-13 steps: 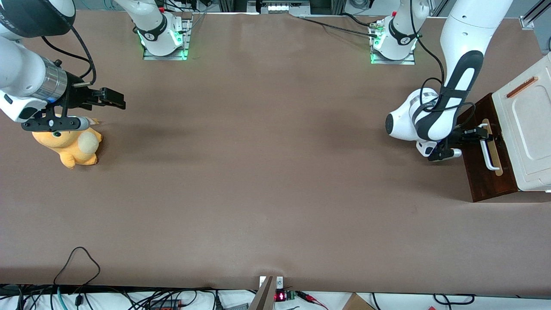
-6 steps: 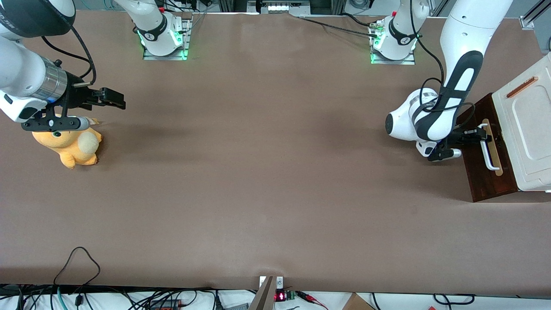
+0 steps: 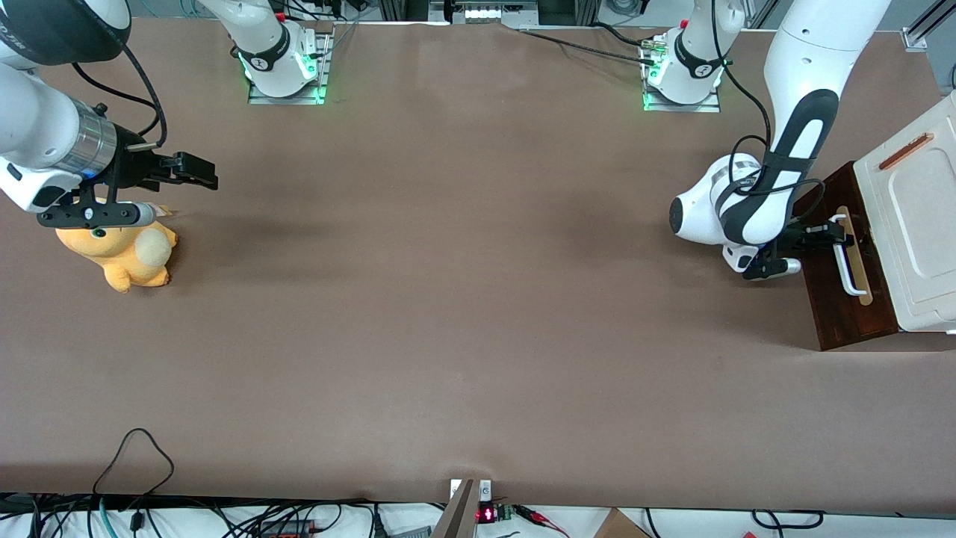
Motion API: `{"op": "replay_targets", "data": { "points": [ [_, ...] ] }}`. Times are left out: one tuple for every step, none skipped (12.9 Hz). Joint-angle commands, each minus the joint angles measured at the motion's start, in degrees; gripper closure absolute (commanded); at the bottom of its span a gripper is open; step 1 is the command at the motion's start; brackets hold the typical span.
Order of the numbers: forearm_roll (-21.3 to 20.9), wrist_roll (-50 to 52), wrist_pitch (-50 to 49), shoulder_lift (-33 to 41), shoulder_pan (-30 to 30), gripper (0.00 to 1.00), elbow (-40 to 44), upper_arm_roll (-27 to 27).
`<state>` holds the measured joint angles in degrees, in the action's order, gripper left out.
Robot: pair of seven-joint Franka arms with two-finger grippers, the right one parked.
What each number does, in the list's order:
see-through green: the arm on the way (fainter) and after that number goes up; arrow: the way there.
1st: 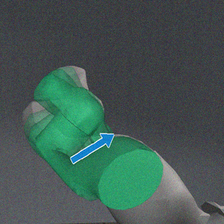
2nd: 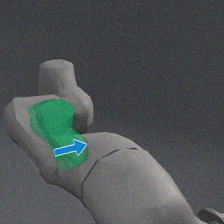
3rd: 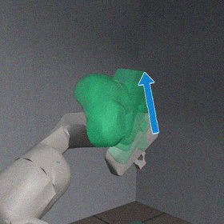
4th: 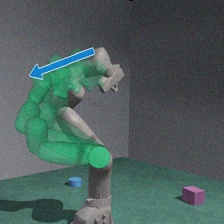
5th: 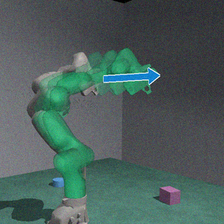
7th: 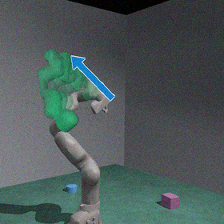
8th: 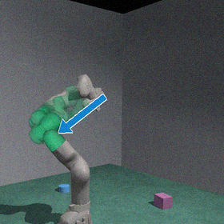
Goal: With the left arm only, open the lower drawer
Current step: 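Close the left gripper around the white handle of the lower drawer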
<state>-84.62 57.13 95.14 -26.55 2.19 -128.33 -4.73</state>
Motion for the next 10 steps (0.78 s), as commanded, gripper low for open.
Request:
{"op": "replay_targets", "data": {
  "points": [
    [-1.9,0.3,0.6,-0.2,-0.2,0.59,-0.1,0.5],
    [-2.0,0.3,0.6,-0.2,-0.2,0.6,-0.1,0.5],
    [-2.0,0.3,0.6,-0.2,-0.2,0.66,-0.1,0.5],
    [-2.0,0.4,0.6,-0.2,-0.2,0.75,-0.1,0.5],
    [-1.9,0.7,0.4,-0.2,-0.2,0.83,0.0,0.4],
    [-1.9,0.9,0.4,-0.1,-0.1,0.88,0.0,0.4],
    [-1.9,0.9,0.4,0.1,-0.1,0.92,0.1,0.4],
    [-1.9,0.8,0.4,0.3,0.3,0.97,0.4,0.4],
    [-1.9,0.9,0.4,0.4,0.6,1.0,0.5,0.2],
    [-1.9,0.9,0.4,0.4,1.1,1.0,0.7,-0.3]
  ]
}}
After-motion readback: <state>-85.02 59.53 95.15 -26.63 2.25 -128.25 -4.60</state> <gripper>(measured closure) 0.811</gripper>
